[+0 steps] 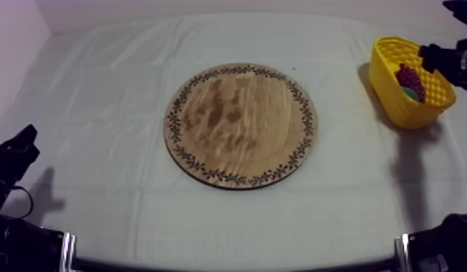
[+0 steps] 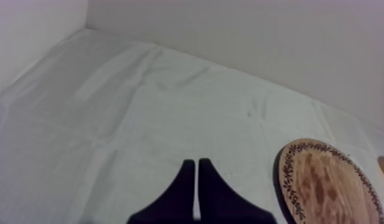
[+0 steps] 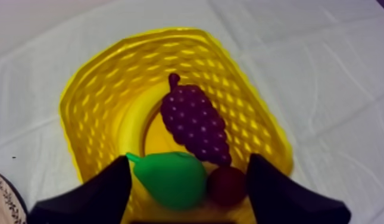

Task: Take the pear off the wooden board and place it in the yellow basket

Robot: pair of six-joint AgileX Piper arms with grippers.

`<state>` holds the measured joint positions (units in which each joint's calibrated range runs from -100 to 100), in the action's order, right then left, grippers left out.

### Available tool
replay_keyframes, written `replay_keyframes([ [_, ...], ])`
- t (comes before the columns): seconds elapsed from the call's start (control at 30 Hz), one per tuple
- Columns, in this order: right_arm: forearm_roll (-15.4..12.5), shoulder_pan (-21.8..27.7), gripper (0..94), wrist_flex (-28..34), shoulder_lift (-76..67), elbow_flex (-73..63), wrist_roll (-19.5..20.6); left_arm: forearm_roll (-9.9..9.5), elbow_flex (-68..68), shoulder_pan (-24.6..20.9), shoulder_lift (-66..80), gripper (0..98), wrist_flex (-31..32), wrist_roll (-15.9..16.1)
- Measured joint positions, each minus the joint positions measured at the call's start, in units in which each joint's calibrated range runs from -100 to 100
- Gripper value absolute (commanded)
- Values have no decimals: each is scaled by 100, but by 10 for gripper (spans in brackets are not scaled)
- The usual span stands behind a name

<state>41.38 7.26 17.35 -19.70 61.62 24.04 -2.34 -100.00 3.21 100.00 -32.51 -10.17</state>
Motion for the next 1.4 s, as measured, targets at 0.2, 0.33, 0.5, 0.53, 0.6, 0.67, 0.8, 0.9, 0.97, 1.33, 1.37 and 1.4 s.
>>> replay_keyframes([
  [0.2,30,118,453,-341,-1487,1224,9,0,0,0,0,1,0,0],
  [0.33,22,45,421,-431,-2574,2091,-57,0,0,0,0,1,0,0],
  [0.5,-367,-63,372,-423,-3905,3008,-252,0,0,0,0,1,0,0],
  [0.53,-441,-94,360,-423,-4156,3130,-252,0,0,0,0,1,0,0],
  [0.6,-524,-149,334,-423,-4579,3266,-208,0,0,0,0,1,0,0],
  [0.67,-558,-212,307,-453,-5001,3306,-61,0,0,0,0,1,0,0],
  [0.8,-566,-264,219,-571,-5650,3306,199,0,0,0,0,1,0,0],
  [0.9,-583,-287,124,-563,-6063,3314,343,0,0,0,0,1,0,0],
  [0.97,-583,-304,76,-563,-6278,3314,410,0,0,0,0,1,0,0],
  [1.33,-1155,-481,12,-304,-6693,3111,77,0,0,0,0,1,0,0],
  [1.37,-1368,-481,12,-223,-6693,3059,-59,0,0,0,0,1,0,0],
  [1.4,-1611,-476,11,-137,-6693,3011,-212,0,0,0,0,1,0,0],
])
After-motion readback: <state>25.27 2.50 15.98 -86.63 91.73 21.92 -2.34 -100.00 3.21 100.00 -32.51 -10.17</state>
